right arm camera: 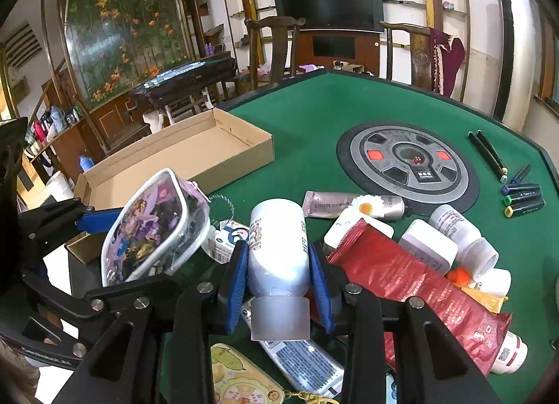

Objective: Organize objects
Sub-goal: 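Lift and carry the pouch toward the cardboard box while the right tool carries the white bottle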

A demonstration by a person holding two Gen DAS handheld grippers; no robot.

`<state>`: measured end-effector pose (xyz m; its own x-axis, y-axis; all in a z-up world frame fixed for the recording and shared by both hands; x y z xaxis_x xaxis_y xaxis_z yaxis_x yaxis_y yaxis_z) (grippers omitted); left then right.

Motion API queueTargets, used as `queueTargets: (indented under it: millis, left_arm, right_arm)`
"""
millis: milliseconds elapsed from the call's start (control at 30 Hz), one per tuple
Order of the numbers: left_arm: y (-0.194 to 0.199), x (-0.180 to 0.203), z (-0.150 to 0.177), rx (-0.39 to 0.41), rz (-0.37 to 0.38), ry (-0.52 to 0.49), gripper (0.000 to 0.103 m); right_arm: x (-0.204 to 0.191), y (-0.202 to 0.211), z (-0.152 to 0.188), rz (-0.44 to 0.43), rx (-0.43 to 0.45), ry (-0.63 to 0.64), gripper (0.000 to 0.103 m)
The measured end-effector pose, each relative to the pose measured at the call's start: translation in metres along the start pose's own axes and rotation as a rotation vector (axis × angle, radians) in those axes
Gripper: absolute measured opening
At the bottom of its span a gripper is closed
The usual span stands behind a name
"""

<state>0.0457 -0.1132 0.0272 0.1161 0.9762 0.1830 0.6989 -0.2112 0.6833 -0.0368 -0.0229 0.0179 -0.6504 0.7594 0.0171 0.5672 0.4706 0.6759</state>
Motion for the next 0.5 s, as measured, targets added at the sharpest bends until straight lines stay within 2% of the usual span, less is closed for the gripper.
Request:
queueTargets:
  millis: [500]
  left_arm:
    - [0.033,-0.013,-0.009,0.069,-0.030,0.037,0.079]
  right_arm:
    - [-0.015,0.012,-0.011,-0.018,0.041,0.012,0.038]
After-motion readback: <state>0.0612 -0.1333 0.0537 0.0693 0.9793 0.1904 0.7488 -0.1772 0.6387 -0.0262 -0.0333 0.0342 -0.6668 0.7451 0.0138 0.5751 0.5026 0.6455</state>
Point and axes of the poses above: each gripper's, at about its wrist camera, not at the fingertips, and y roughly against the way its jaws point, x to its right, z to its underside, the point moved 4 cm from there along -y, roughly the way its jaws point, and after that the axes turned 11 degrees about z, right-handed, at the moved point
